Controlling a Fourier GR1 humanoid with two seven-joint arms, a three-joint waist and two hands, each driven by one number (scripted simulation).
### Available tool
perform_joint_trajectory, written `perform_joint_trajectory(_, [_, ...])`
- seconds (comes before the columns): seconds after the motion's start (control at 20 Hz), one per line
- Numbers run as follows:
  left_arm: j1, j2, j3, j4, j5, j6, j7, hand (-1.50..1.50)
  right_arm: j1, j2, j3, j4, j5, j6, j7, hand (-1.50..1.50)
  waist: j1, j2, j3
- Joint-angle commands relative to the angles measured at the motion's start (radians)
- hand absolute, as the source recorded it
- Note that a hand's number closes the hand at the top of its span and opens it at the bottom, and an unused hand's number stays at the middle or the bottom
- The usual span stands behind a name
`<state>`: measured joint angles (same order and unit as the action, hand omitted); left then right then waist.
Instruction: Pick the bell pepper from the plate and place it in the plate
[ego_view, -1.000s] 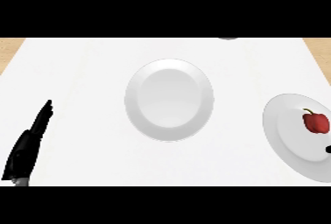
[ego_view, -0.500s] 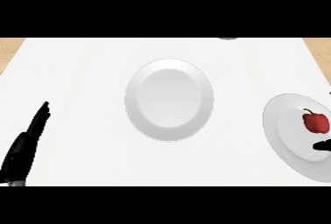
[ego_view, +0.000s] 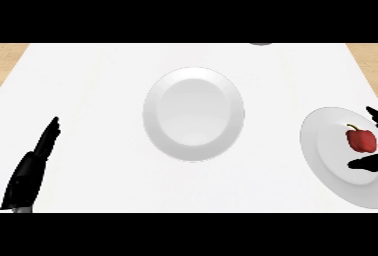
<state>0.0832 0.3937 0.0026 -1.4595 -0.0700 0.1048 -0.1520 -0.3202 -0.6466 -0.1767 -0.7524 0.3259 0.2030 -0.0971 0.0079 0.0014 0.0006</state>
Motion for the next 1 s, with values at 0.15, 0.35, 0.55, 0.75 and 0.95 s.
perform_joint_trajectory(0.15, [-0.009,-0.058,-0.014,-0.086,-0.062,0.008,0.106,0.00,-0.032,-0.001,-0.032,0.045,0.005,0.015,-0.102,1.50,-0.003,-0.001,0.000])
perform_joint_trajectory(0.35, [-0.001,-0.017,0.061,-0.076,-0.035,-0.058,0.050,0.00,-0.061,0.051,-0.029,0.127,0.055,-0.093,-0.157,1.50,0.001,0.000,0.000])
perform_joint_trajectory(0.55, [-0.050,-0.048,0.015,-0.007,-0.060,-0.042,0.036,0.00,-0.183,0.037,0.136,0.080,0.208,-0.065,-0.102,1.50,0.030,0.009,0.000])
perform_joint_trajectory(0.75, [-0.083,-0.038,0.008,-0.018,-0.046,-0.074,0.044,0.00,-0.285,-0.011,0.287,0.101,0.369,-0.014,-0.144,1.50,0.065,0.020,0.002])
perform_joint_trajectory(0.95, [-0.074,-0.063,0.012,0.012,-0.076,-0.037,0.020,0.00,-0.413,0.026,0.275,0.255,0.428,-0.130,-0.187,1.50,0.037,0.014,0.002])
